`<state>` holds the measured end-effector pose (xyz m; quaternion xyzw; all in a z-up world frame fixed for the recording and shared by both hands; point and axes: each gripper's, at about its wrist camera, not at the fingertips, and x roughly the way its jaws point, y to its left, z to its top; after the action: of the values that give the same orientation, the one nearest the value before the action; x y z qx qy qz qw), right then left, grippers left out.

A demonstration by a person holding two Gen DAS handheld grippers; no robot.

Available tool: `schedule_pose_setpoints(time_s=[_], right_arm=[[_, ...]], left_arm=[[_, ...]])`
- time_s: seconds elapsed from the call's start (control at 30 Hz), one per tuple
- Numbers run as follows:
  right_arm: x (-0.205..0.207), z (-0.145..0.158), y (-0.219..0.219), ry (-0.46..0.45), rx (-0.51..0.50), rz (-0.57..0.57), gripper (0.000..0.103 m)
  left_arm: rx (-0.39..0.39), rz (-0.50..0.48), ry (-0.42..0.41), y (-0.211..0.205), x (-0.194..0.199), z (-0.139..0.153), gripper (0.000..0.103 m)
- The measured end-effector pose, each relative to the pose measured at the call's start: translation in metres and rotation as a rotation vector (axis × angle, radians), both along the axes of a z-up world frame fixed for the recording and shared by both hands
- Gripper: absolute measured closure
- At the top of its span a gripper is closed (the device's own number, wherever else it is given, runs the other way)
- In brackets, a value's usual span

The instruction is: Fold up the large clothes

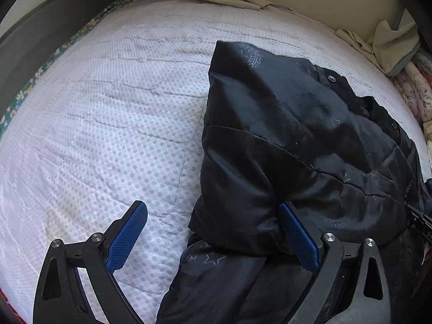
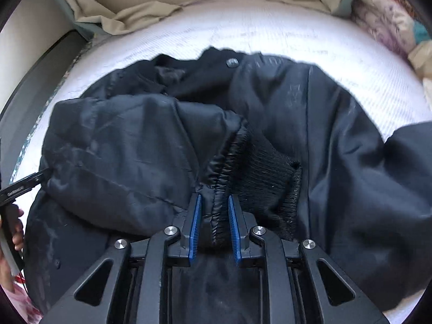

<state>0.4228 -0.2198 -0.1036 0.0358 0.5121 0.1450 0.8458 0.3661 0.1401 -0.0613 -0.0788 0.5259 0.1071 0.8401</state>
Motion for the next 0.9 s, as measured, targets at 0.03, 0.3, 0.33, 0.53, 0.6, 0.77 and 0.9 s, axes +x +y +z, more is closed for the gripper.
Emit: schedule_pose_setpoints(time_s=[0.03, 0.3, 0.33, 0.53, 0.6, 0.77, 0.9], right_arm=[[0.001, -0.002, 0.001, -0.002, -0.007, 0.0, 0.088], [-0.011, -0.016, 0.018, -0.08, -0.114, 0.009, 0.088], [-0.01, -0.017, 0.017, -0.081, -0.11, 0.006, 0.088], [-0.009, -0.008, 0.006, -0.038, -0.022, -0.026, 0.085], [-0.01, 0.004, -0.003, -0.005, 0.045, -0.046, 0.078], [-0.025, 0.05, -0.027, -0.066, 0.206, -0.093, 0.052], [-0.031, 0.073, -0.054, -0.113, 0.265, -0.159, 0.047]], left_arm=[[0.011, -0.004, 0.0, -0.002, -0.001, -0.002, 0.003], [0.133, -0.042, -0.026, -0.02, 0.002, -0.01, 0.003], [0.118, -0.038, -0.025, -0.019, 0.003, -0.012, 0.003], [0.049, 0.012, -0.023, -0.007, -0.001, 0.0, 0.003], [0.074, 0.014, -0.047, -0.009, -0.005, 0.018, 0.004], [0.109, -0.005, -0.175, -0.027, -0.022, 0.064, 0.004], [0.09, -0.042, -0.216, -0.041, -0.033, 0.079, 0.004]])
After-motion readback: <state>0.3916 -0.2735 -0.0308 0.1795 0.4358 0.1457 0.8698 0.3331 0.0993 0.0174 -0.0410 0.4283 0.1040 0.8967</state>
